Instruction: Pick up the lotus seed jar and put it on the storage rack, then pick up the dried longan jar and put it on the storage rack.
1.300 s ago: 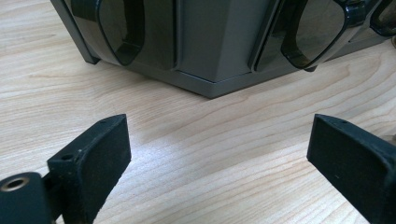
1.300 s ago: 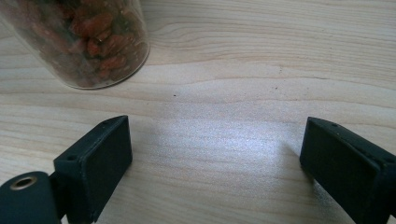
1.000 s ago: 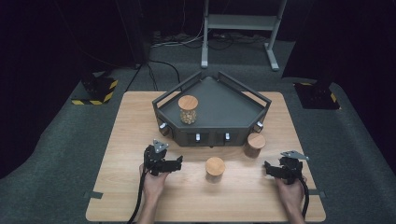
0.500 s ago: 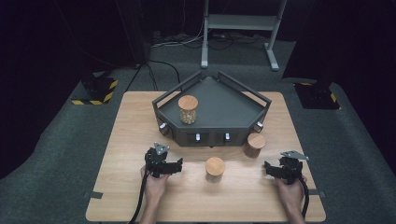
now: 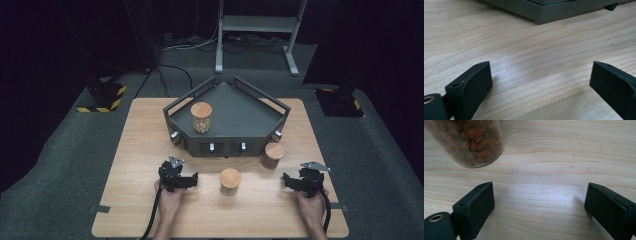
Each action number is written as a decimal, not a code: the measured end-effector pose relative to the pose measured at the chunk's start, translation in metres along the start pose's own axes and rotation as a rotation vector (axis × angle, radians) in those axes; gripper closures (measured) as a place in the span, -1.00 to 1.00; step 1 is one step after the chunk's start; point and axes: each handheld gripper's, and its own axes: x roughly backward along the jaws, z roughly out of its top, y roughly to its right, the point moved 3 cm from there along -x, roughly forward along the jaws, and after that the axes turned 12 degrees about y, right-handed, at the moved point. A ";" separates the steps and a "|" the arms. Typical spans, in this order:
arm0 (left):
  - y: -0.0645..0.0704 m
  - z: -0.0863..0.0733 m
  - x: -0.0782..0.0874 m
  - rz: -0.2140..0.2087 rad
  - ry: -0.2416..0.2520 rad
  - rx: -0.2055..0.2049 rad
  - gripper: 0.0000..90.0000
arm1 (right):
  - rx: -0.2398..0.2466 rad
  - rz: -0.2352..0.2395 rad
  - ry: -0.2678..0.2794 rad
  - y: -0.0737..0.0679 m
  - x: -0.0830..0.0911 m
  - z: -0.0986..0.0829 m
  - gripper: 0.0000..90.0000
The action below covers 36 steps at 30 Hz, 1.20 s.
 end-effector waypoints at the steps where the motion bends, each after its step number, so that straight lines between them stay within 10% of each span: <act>1: 0.000 -0.001 0.000 0.000 0.004 0.001 -0.90 | 0.000 0.000 0.000 0.000 0.000 0.000 -0.81; 36: 0.017 0.001 -0.005 0.054 -0.024 -0.082 -0.91 | -0.007 -0.008 -0.015 0.000 -0.001 0.001 -0.94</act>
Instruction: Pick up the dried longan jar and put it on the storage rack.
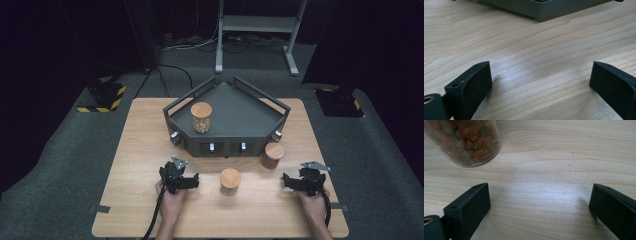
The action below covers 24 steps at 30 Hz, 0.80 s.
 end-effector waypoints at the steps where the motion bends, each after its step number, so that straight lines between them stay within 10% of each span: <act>1: 0.000 0.000 0.000 0.000 0.000 0.000 -0.91 | -0.001 0.005 0.000 0.001 0.001 0.000 -0.94; 24: 0.000 0.000 0.000 0.001 0.000 0.001 -0.91 | 0.028 0.239 0.027 -0.003 0.034 0.001 -0.94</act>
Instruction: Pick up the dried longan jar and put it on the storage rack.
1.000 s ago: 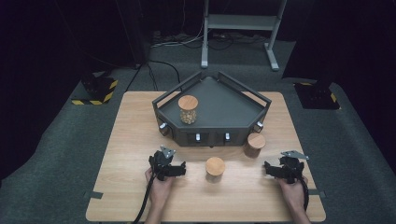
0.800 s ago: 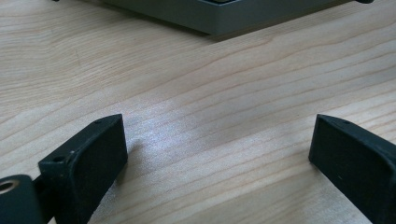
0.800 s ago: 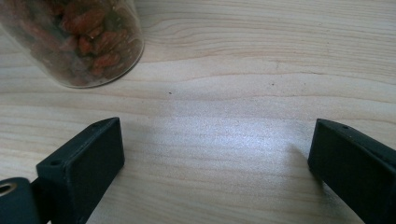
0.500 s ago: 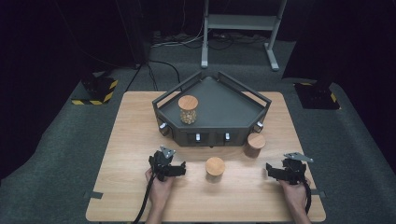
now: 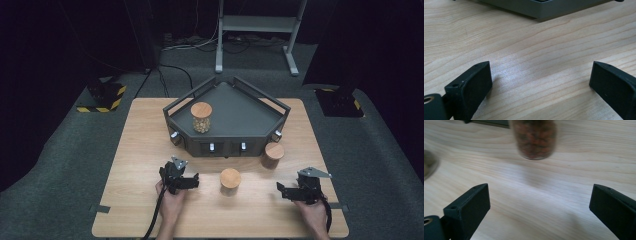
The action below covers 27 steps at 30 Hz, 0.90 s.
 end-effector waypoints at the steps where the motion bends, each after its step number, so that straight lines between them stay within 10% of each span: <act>1: 0.000 0.000 0.000 0.000 0.000 -0.001 -0.91 | 0.003 0.022 0.007 -0.002 0.000 -0.001 -0.93; 27: 0.000 0.000 0.000 0.001 0.000 0.000 -0.90 | 0.107 0.316 -0.003 -0.046 -0.022 0.003 -0.92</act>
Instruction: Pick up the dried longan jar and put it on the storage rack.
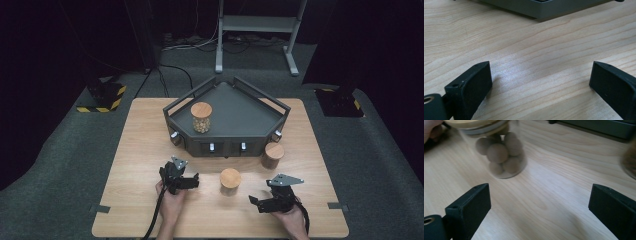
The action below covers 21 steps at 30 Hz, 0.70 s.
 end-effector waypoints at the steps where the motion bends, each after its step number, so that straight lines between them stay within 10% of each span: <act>1: 0.000 0.000 0.000 0.000 0.000 0.000 -0.90 | 0.005 0.009 -0.005 -0.002 -0.003 0.001 -0.91; 21: 0.000 0.000 0.000 0.000 0.000 0.000 -0.90 | 0.054 0.082 0.003 -0.032 -0.051 0.023 -0.81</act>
